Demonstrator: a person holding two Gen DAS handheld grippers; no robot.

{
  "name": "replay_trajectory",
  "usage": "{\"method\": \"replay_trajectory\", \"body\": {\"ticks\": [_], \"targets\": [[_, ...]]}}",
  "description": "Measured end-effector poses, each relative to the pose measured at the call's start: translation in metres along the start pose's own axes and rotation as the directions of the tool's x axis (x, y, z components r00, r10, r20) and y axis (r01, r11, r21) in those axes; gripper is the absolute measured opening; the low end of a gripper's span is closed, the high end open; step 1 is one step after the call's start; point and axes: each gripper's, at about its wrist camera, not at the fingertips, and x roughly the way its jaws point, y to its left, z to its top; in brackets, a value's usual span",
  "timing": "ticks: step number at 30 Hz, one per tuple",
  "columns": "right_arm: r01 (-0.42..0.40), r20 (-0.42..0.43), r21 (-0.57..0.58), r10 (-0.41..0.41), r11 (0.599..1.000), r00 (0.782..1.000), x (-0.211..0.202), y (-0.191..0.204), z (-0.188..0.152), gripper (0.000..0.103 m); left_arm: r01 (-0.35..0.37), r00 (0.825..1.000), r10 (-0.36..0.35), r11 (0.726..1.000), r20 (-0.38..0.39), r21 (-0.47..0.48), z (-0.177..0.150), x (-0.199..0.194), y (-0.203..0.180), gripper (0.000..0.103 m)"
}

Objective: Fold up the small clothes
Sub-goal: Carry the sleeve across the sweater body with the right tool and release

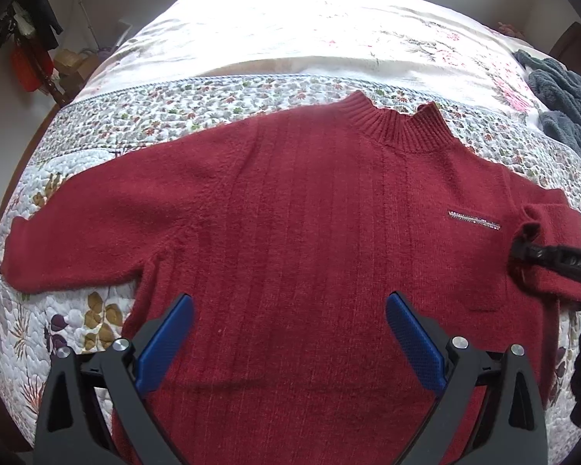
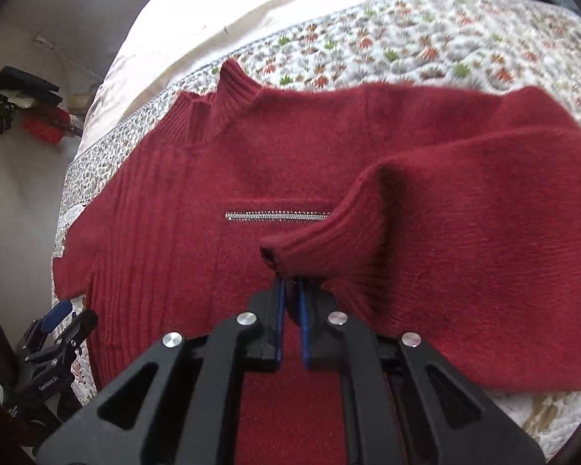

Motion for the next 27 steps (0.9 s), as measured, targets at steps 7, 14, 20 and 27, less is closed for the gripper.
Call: {"method": "replay_trajectory", "body": {"ticks": [7,14,20,27], "targets": [[-0.22,0.048,0.029,0.219,0.975,0.975,-0.048,-0.013,-0.017,0.056,0.063,0.998,-0.063,0.997,-0.008,0.034,0.021,0.01,-0.03,0.099],[-0.155,0.144,0.089,0.141,0.984,0.979,-0.109,-0.061,-0.062,0.056,0.271,0.959,-0.264,0.961,-0.103,0.055,0.025,0.03,-0.096,0.099],[-0.121,0.159,0.21,0.089,0.97,0.983,-0.126,-0.109,-0.113,0.056,0.392,0.898,-0.387,0.92,-0.208,-0.015,0.033,0.06,-0.148,0.092],[-0.11,0.159,0.229,0.074,0.967,0.984,-0.127,-0.121,-0.127,0.055,0.413,0.872,-0.405,0.91,-0.274,-0.032,0.037,0.08,-0.193,0.065]]}}
